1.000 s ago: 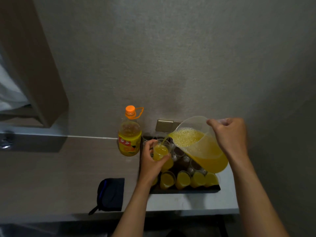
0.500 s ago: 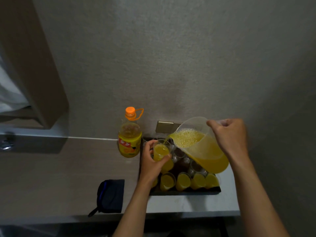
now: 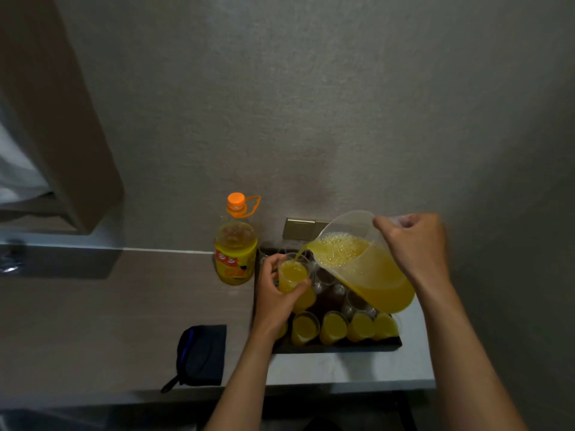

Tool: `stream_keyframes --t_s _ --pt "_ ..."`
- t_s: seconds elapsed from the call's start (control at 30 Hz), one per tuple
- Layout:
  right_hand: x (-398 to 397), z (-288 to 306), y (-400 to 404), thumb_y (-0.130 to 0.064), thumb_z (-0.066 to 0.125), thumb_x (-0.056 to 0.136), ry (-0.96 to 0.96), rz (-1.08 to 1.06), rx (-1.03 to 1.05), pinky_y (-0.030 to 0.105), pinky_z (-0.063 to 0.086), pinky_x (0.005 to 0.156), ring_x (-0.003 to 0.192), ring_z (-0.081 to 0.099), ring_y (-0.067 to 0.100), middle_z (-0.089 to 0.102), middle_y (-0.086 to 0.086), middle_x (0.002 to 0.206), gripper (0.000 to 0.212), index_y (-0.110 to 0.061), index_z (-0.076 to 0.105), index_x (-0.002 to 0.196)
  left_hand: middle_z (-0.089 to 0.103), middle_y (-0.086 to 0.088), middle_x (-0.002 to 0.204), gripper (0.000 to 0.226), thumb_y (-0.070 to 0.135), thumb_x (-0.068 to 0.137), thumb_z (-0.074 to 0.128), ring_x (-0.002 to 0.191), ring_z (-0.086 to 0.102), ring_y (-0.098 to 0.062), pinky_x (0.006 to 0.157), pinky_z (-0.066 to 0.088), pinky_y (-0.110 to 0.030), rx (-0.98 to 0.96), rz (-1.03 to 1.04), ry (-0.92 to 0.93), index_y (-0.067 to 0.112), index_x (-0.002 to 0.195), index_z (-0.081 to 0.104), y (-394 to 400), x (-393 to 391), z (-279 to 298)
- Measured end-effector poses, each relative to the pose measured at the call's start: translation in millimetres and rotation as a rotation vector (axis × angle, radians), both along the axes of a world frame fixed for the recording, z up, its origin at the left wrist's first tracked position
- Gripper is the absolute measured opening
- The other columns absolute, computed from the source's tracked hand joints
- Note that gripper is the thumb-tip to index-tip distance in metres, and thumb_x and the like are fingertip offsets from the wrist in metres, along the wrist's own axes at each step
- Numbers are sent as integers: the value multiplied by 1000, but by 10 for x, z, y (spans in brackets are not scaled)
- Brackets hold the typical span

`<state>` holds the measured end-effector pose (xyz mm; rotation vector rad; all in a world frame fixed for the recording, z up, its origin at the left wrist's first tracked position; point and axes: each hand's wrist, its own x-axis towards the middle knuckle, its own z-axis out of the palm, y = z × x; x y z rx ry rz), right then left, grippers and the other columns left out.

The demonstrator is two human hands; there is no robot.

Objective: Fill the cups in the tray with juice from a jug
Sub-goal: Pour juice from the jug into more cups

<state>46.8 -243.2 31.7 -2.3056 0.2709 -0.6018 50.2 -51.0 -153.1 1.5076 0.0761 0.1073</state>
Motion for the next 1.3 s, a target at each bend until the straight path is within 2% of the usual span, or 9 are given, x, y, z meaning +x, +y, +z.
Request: stream_keyframes --t_s 0.17,0.37,0.57,0.77,1.0,1.13,1.23,1.3 --pt "-8 17 23 -38 73 81 14 -5 -5 32 36 54 44 35 19 35 -7 42 46 -15 47 51 60 19 123 63 21 75 90 108 57 9 87 50 -19 0 -12 3 39 123 53 9 -16 18" --pt "-13 18 64 -36 74 81 10 -6 -4 31 33 53 43 31 17 31 -7 40 50 -16 41 50 62 14 121 62 14 76 88 105 58 8 81 49 -10 -12 -7 -14 36 122 53 21 -19 35" --pt "-9 -16 76 -40 72 79 28 6 2 32 34 53 44 33 17 34 -7 43 45 -16 46 51 63 14 122 62 16 76 88 108 60 4 83 51 -15 -19 -6 -20 38 123 53 24 -4 27" --pt "2 -40 86 -43 70 78 47 7 6 33 35 53 43 33 19 34 -5 44 45 -17 46 51 62 15 123 63 17 77 88 110 60 3 84 51 -14 -18 -4 -27 37 125 53 26 2 29" --pt "-9 -113 107 -37 72 78 87 9 199 35 36 56 48 35 17 36 -4 47 45 -20 43 48 62 16 123 63 18 77 89 112 60 1 87 53 -18 -30 2 -38 34 127 53 32 8 46" --pt "-54 -125 138 -33 73 83 109 -10 294 44 42 57 50 37 18 39 -2 48 41 -22 48 52 63 16 123 63 18 78 89 112 62 0 88 55 -22 -37 -6 -40 32 128 53 24 12 52" --pt "-87 -122 143 -25 74 87 71 -34 414 35 40 59 43 31 14 34 -7 43 48 -20 43 51 63 15 124 63 20 78 89 113 62 -1 88 55 -21 -23 -7 -43 33 128 53 17 14 61" --pt "-103 -133 124 -19 73 90 35 -49 495 25 36 51 37 28 8 31 -11 40 52 -20 39 50 63 15 125 63 21 77 88 112 61 0 87 55 -21 -11 -6 -40 35 128 53 8 13 73"
